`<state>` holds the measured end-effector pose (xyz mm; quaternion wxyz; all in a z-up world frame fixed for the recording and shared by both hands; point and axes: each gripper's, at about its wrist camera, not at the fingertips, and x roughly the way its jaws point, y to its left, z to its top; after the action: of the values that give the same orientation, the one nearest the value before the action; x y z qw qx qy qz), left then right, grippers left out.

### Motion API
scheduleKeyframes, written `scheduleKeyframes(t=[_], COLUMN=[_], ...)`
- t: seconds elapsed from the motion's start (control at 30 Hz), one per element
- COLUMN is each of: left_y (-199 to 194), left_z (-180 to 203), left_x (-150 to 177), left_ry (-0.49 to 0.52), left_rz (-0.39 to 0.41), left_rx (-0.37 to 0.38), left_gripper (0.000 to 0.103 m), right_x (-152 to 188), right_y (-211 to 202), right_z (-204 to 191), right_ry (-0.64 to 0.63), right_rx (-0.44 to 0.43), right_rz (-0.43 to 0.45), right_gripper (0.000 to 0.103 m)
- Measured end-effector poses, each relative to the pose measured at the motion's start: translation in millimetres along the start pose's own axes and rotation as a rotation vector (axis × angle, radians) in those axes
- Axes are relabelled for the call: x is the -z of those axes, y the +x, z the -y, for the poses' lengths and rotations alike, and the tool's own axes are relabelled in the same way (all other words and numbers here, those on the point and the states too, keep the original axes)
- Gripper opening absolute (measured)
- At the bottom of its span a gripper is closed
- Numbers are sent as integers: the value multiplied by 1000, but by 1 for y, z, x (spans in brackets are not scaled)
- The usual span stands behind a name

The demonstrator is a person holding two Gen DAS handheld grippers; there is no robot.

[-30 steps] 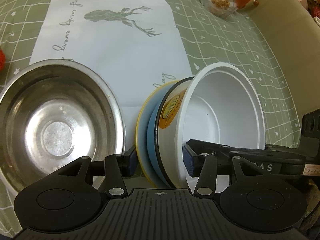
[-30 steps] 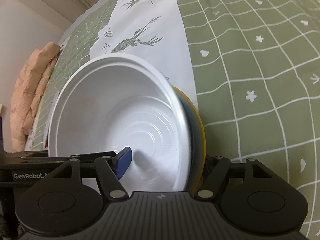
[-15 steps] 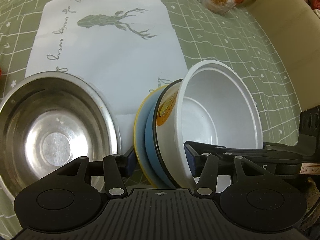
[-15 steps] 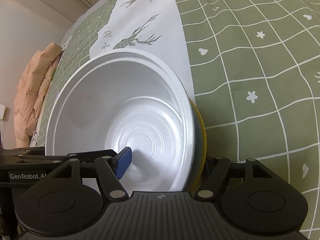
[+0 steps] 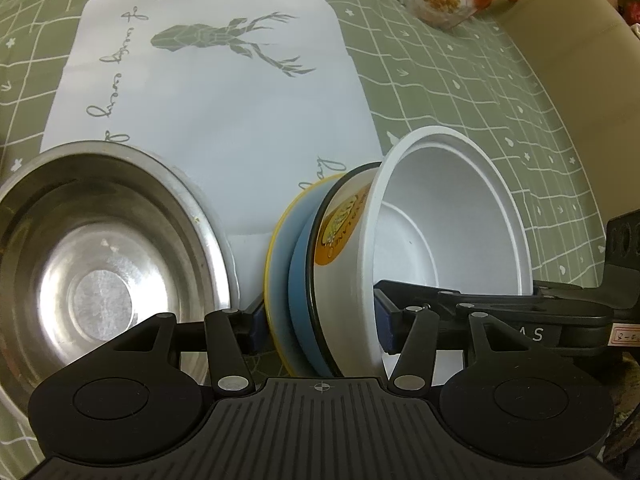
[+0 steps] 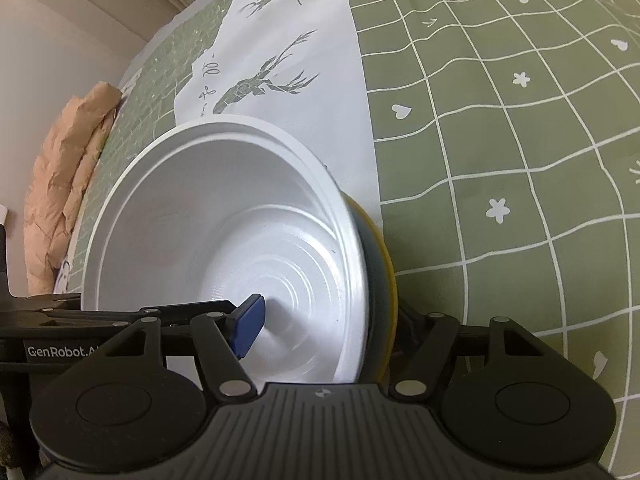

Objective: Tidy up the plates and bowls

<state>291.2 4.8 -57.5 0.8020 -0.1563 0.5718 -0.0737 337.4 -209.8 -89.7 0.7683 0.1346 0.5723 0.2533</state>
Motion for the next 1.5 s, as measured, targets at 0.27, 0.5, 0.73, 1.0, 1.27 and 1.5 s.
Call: scheduleKeyframes(t=[0.27,0.5,0.73,1.0,1.27,1.5], left_y=[0,-5,-7,-5,-7,-11], left_z=[-4,-7,-7,-2,0,-2], left_x=[0,0,11,14,12,13], left_ry=[-24,-51,-50,-27,-28,-31], left_rz=[16,-37,-79,-53,-46,-46], left_rx=[18,36,34,21,22,33], left_gripper=[55,55,55,55,55,55], right_x=[-4,-3,3,10,12,12], right_y=[2,-1,-6,-2,-4,-8], right_z=[-3,-9,-15,-8,-5,-8], right_ry=[-2,15,-4,-15,29,52], right_rx=[3,26,25,10,3,12], right_rz=[-37,-77,-112,-91,-90,-104], right_gripper=[64,64,64,66,65,66])
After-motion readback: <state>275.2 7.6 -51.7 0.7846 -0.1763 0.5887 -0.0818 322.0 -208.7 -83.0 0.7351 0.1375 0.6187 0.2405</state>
